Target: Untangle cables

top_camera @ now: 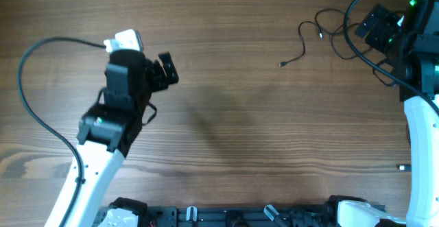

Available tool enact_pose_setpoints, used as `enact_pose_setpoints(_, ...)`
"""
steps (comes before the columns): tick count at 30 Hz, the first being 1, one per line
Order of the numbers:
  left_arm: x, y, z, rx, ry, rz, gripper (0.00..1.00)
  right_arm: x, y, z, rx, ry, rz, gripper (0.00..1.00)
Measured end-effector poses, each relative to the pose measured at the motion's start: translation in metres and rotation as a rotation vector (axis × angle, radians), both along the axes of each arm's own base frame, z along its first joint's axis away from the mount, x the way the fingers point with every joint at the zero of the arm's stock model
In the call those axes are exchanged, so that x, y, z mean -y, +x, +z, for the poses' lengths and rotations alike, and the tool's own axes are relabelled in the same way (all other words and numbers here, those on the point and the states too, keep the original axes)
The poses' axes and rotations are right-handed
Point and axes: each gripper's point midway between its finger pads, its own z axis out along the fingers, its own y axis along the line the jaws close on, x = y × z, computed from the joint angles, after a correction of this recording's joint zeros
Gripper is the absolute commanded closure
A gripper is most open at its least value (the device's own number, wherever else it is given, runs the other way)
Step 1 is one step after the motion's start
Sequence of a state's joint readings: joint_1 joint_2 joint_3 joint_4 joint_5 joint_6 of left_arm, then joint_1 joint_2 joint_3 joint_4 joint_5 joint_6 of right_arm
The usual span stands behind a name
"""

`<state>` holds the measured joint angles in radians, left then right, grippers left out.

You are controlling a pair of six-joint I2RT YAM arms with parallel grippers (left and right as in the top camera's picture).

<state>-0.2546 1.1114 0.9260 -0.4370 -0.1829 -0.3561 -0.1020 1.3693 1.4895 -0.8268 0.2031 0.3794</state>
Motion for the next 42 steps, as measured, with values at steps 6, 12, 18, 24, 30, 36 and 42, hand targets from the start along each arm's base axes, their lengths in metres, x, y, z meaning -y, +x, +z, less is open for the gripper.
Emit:
enact_pose_setpoints(6, 0.0, -0.013, -0.027, 0.248, -0.079, -0.024, 0.0, 0.0, 0.0, 0.0, -0.001, 0.0, 0.0, 0.0)
enact_pose_setpoints(12, -0.023, -0.043, -0.011, 0.549, -0.156, -0.02, 0.0, 0.0, 0.0, 0.0, -0.001, 0.0, 0.001, 0.0)
enact_pose_setpoints(18, -0.046, -0.066, -0.011, 0.652, -0.154, 0.011, 0.0, 0.0, 0.0, 0.0, -0.001, 0.0, 0.0, 0.0)
enact_pose_setpoints(24, -0.055, -0.08, -0.046, 0.59, -0.143, 0.045, 0.0, 0.0, 0.0, 0.0, -0.001, 0.0, 0.0, 0.0)
enact_pose_setpoints(30, -0.064, -0.091, -0.076, 0.473, -0.126, 0.097, 0.0, 0.0, 0.0, -0.001, -0.002, 0.0, 0.001, 0.0)
enact_pose_setpoints(36, -0.073, -0.1, -0.086, 0.447, -0.108, 0.145, 0.0, 0.0, 0.0, -0.001, -0.002, 0.0, 0.0, 0.0)
enact_pose_setpoints(42, -0.071, -0.103, -0.065, 0.536, -0.116, 0.127, 0.0, 0.0, 0.0, -0.001, -0.002, 0.0, 0.001, 0.0)
